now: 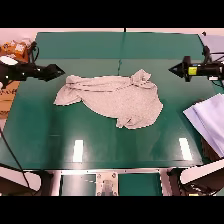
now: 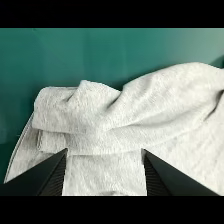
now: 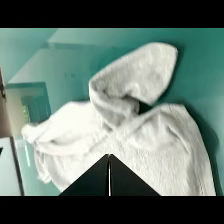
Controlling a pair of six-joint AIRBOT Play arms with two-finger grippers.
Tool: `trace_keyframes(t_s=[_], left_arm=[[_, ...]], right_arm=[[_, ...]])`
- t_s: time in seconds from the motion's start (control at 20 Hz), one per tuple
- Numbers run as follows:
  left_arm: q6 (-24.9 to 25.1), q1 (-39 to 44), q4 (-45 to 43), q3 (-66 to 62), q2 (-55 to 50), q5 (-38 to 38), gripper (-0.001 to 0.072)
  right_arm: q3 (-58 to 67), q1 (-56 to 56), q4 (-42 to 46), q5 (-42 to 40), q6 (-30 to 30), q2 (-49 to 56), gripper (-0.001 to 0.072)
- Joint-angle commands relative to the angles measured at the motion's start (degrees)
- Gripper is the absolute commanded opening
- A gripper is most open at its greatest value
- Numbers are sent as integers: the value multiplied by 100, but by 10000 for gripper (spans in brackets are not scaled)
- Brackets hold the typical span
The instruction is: Fold the shirts.
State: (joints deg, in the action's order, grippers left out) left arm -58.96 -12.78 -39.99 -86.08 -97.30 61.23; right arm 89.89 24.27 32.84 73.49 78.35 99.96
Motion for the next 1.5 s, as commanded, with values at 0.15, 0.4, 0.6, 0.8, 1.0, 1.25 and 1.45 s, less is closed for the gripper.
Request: trace_keyframes(t_s=[0.15,0.4,0.6,0.8,1.0,1.25,1.45], left_arm=[[-107,-737,-11,-363,-24,1322,28],[-807,-1021,-841,-363,-24,1598,20],[-1167,-1051,-1742,-356,-24,1576,21],[-1261,-1051,-1751,-356,-24,1574,411],[-1266,-1051,-1764,-356,-24,1600,411],[-1617,-1051,-2409,-354,-24,1786,439],[-1856,-1045,-2031,61,-24,1843,438]], right_arm=[[-2382,452,1075,-245,52,-1561,13],[-5195,592,986,-940,98,-3110,339],[-6011,505,918,-1554,96,-3032,348],[-6118,-326,476,-2118,90,-2575,348],[-5890,-1021,39,-2400,-76,-2015,327],[-5410,-555,695,-1976,-271,-2009,13],[-5224,-168,715,-1753,-273,-2068,13]])
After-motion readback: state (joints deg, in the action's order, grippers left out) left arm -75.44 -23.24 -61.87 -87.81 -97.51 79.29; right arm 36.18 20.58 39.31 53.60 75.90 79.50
